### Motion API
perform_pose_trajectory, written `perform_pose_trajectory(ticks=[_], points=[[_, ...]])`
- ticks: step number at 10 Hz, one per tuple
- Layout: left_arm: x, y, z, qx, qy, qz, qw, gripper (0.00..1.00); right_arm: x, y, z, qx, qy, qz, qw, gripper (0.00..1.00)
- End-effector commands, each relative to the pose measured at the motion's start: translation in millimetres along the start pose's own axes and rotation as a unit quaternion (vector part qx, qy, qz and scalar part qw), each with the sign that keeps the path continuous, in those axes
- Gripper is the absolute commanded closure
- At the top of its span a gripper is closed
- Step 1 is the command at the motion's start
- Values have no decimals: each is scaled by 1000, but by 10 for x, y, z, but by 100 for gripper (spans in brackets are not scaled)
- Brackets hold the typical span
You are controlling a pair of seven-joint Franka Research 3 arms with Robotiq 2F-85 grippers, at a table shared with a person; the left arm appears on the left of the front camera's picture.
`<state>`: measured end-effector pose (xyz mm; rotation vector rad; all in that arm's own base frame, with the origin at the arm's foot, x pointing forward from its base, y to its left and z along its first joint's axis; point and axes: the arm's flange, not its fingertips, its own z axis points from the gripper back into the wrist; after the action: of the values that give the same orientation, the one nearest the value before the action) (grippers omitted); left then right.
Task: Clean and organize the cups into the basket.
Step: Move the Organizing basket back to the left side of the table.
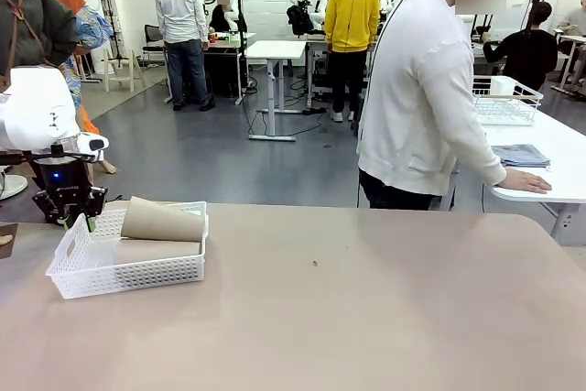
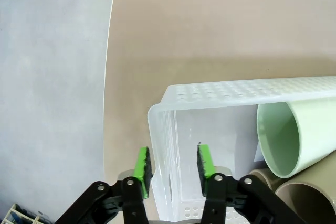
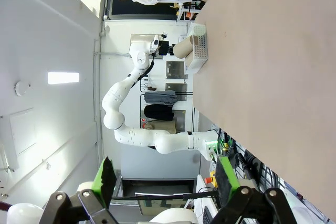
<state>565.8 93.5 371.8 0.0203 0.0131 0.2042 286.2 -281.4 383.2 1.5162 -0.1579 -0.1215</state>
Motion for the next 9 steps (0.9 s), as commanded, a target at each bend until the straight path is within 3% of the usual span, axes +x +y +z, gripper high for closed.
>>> perform_pose_trajectory(ticks=[1,7,9], points=[[32,-10,53,11,-10,2,1000,0,-23,6,-9,2,3,-1,1000,0],[-59,-35,105,15,4,18,1000,0,-23,6,-9,2,3,-1,1000,0],[-291,-133,487,-6,-28,96,995,0,-23,6,-9,2,3,-1,1000,0]])
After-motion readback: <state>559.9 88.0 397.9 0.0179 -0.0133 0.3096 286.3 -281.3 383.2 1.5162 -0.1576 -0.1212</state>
